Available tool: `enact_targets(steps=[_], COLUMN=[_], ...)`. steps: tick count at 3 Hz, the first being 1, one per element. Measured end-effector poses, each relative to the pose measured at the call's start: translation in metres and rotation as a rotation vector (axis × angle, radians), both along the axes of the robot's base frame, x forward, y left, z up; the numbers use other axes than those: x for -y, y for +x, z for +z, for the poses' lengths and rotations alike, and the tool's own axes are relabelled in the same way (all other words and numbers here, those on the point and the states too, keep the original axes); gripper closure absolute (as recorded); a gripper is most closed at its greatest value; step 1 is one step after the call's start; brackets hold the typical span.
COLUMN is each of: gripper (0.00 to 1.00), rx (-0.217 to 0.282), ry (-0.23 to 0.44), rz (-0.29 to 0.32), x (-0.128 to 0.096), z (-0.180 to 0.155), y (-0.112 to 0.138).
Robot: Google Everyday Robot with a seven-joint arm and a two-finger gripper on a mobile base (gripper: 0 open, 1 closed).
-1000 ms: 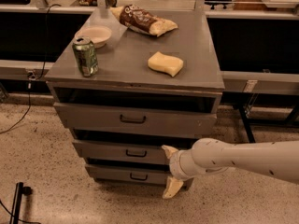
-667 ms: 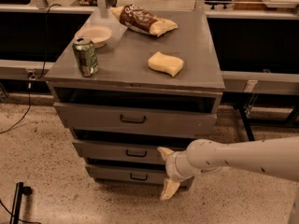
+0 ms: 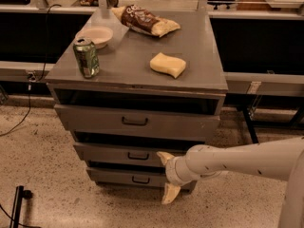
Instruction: Open middle drawer
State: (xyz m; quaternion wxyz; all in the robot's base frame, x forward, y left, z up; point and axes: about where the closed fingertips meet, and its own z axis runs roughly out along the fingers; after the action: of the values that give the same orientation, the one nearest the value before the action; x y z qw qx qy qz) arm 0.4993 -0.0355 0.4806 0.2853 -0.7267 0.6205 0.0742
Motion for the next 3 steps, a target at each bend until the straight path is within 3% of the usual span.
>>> enact_targets(steps=[1,3], gripper=[0.00,0.00], rx=[0.009,0.006], ry=[0.029,0.087], rz=[-0.003,-0.042], x=[-0.001,0.027], z=[-0.003,-0.021], y=[0.011,0.053])
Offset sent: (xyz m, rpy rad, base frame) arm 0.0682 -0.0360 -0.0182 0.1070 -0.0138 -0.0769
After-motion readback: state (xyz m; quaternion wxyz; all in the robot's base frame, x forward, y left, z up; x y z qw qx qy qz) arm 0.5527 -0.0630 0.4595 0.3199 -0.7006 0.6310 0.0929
